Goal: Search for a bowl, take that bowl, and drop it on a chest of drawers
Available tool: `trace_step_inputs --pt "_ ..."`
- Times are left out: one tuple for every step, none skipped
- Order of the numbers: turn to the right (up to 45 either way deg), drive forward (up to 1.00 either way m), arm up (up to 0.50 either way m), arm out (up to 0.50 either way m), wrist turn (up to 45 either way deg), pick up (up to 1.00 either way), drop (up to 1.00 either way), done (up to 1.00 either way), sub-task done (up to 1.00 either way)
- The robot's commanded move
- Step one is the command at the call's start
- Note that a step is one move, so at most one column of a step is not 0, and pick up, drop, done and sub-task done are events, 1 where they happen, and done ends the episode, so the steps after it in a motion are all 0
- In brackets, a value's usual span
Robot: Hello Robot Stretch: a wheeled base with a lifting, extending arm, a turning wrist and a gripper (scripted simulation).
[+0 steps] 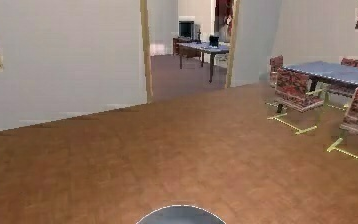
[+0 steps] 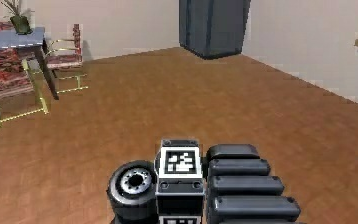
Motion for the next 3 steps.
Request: trace_step_inputs --pt "0.0 1.00 0.00 0.00 0.0 0.00 0.00 0.00 0.00" --pt "0.0 1.00 0.00 0.00 0.0 0.00 0.00 0.00 0.00" --pt "0.0 1.00 0.00 0.00 0.0 0.00 0.00 0.00 0.00"
